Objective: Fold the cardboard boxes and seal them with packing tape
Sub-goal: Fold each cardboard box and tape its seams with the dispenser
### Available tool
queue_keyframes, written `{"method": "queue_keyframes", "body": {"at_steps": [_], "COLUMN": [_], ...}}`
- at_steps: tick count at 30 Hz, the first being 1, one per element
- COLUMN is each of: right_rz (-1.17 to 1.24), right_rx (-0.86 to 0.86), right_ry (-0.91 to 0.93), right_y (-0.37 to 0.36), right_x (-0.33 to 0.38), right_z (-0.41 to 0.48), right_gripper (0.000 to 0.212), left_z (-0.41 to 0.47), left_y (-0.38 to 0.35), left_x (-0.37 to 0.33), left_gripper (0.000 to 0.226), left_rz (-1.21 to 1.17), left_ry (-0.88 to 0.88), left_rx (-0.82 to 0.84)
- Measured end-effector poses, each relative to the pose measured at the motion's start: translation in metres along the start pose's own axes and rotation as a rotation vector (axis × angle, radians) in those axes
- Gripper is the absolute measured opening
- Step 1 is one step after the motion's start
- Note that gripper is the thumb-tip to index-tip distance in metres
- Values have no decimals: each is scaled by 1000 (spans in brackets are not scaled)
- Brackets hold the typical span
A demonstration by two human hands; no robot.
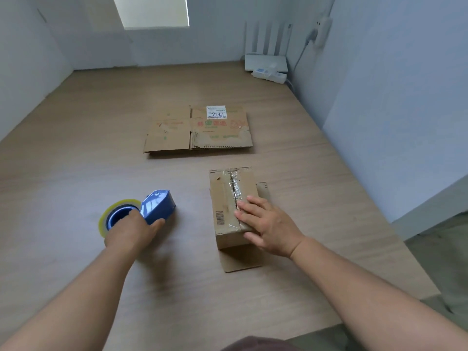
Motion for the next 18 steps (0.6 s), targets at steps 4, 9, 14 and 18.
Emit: {"method": "queue_keyframes", "body": {"at_steps": [4,9,14,18], "right_rz": [64,188,340,803], "right_rx": [98,45,-111,-227], "right_ry": [-98,-203,-237,-311], "right_y": [1,13,27,45], "right_x": [-3,-4,4,18], "right_z": [1,11,20,27], "right_gripper": [54,44,30,26], "left_z": [17,24,-14,-59], "left_y": [1,10,30,49], "left_x": [3,9,-8,-30], "left_gripper": [44,33,22,48], "left_rz": [16,-77,-380,-468], "left_ry": [8,-102,-399,-573], "left_rx": [25,58,180,316]}}
Point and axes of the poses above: each hand's wrist, its own z-axis towards the middle knuckle, its own y-axis out of the back of the hand, x = y × z, the point moved 3 cm from there along z, towards the middle knuckle, and after that the axes turned 10 degrees about x, right-handed, at the moved point
